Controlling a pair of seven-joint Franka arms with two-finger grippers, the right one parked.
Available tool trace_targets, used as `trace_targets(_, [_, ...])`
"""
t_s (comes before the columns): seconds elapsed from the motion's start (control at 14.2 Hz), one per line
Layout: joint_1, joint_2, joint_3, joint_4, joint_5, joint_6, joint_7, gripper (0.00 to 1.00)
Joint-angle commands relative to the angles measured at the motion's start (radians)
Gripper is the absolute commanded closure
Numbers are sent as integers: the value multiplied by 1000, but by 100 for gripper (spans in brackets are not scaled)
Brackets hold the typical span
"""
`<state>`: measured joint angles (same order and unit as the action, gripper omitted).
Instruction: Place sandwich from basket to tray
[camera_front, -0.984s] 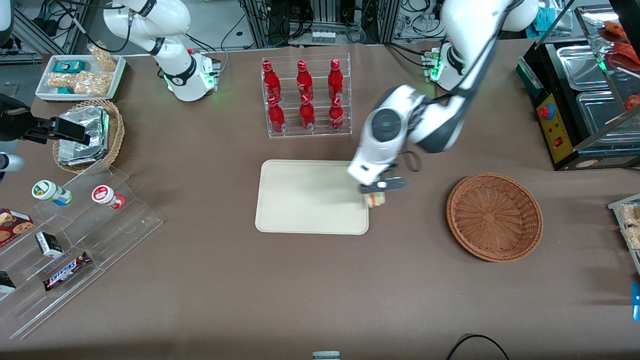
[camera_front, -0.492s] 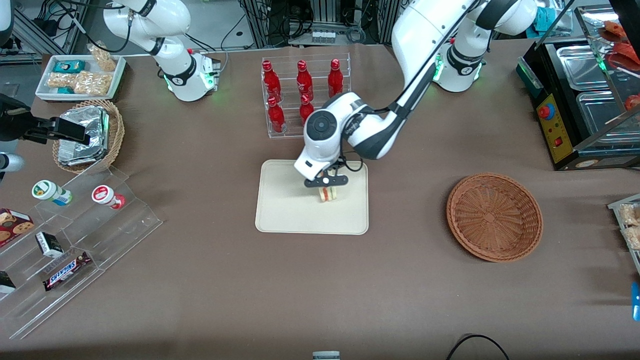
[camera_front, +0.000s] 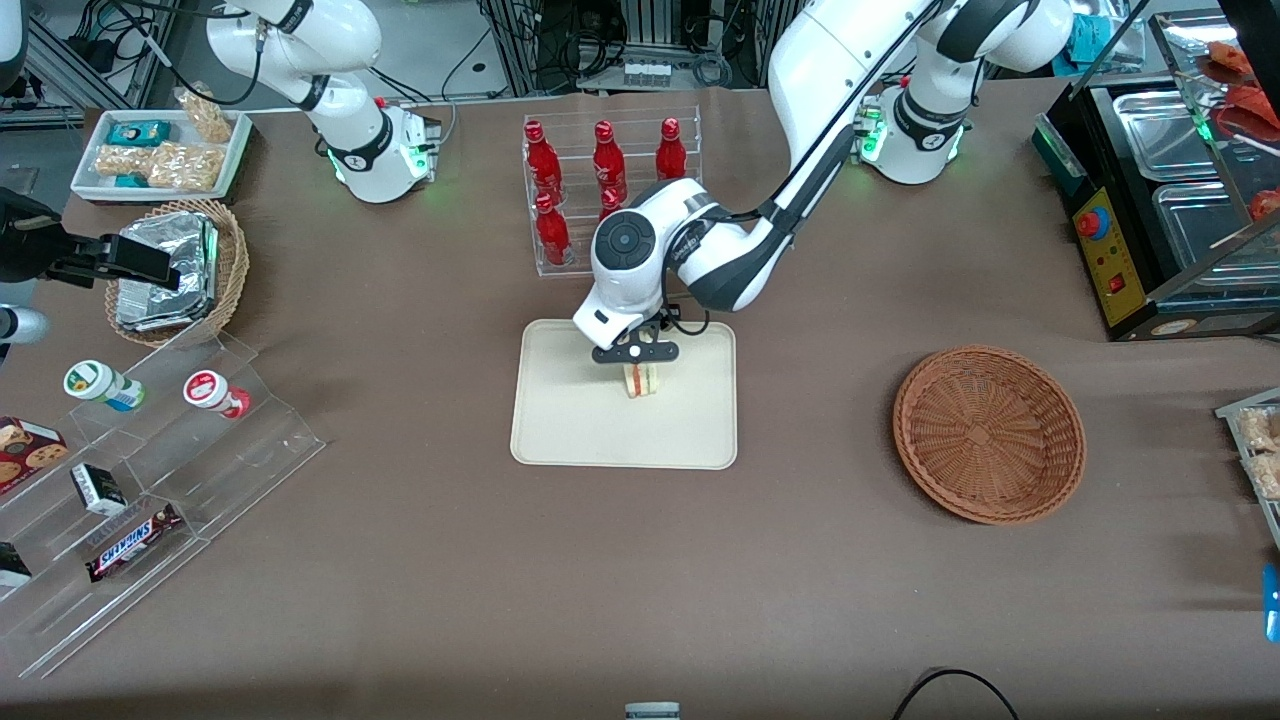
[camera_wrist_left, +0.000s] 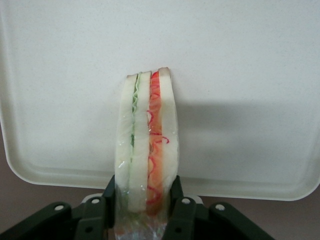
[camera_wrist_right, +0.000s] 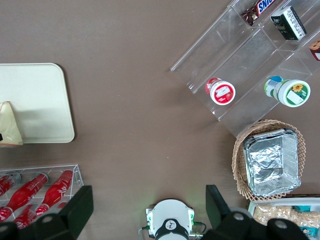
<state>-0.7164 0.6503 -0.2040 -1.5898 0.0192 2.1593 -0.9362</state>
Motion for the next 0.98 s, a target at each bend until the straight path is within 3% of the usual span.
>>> trace_targets(0.0, [-15, 11, 15, 28, 10, -2, -44, 1])
trace_targets(0.35, [37, -81, 23, 42, 10, -88, -36, 0])
trace_targets(0.7, [205, -256, 20, 39, -8, -287, -4, 0])
trace_targets(0.91, [358, -366, 20, 37, -91, -460, 188, 0])
